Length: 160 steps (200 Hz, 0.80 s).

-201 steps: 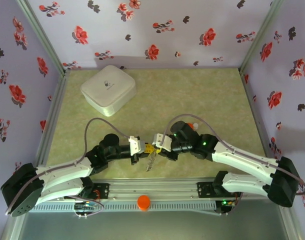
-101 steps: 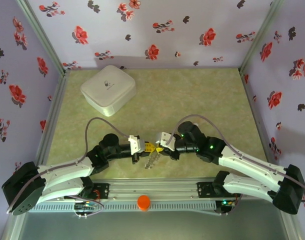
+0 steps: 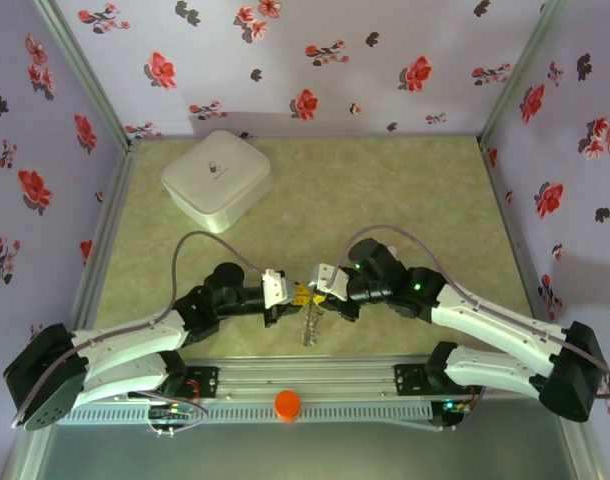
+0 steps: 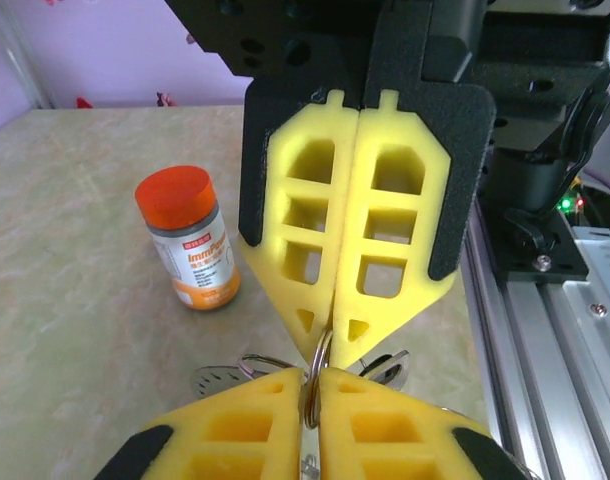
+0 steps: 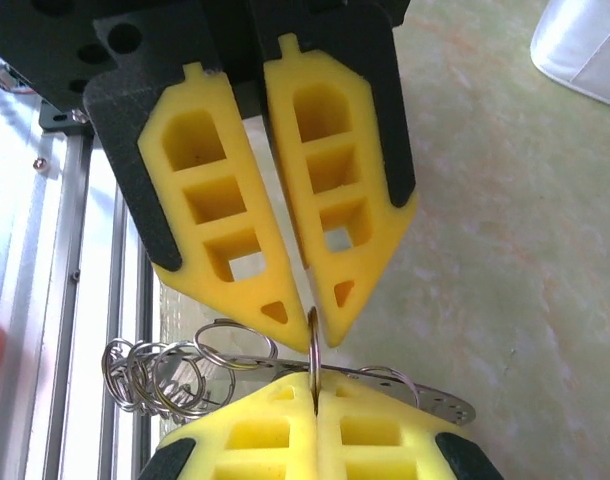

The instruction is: Put the keys on the keyring

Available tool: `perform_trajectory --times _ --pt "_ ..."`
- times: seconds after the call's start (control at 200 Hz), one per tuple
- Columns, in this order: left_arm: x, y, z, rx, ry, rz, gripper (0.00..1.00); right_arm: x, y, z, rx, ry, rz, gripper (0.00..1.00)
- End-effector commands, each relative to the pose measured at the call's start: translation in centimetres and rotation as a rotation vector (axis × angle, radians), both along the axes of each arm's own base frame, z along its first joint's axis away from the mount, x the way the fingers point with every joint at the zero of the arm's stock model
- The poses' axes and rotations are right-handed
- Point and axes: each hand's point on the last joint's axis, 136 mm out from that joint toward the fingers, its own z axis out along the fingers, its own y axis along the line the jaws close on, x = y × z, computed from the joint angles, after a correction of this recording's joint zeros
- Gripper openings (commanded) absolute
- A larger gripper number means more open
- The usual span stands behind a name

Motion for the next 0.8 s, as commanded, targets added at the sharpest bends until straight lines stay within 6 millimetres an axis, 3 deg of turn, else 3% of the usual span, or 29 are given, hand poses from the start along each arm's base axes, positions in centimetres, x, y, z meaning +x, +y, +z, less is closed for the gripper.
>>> perform_trajectory --times 0.0,0.3,0.43,0.49,0.62,0.795 --pt "0.5 0.0 0.8 0.038 -0.041 0.024 0.11 -0.3 0.0 1.0 -0.051 -0.038 0.048 0.00" --pt "0.0 -0.1 1.3 0.018 -0.037 0.004 0.12 -0.6 1.2 1.7 -0.074 -0.058 0.096 0.00" --pt "-0.1 -0.1 1.3 0.015 -0.038 -0.002 0.00 -0.8 1.8 1.8 -0.048 -0.048 0.098 0.00" --pt "-0.2 0.1 1.3 0.008 -0.038 -0.002 0.00 -0.7 1.7 1.9 -0.025 -0.057 0.085 0.00" --pt "-0.4 0.5 2.0 -0.058 -0.055 0.009 0.00 -0.2 0.8 2.1 0.054 -0.068 0.018 0.20" --pt "-0.5 0.7 3.8 -0.186 -0.037 0.027 0.00 -0.1 -0.3 0.9 0.076 -0.026 -0.039 0.23"
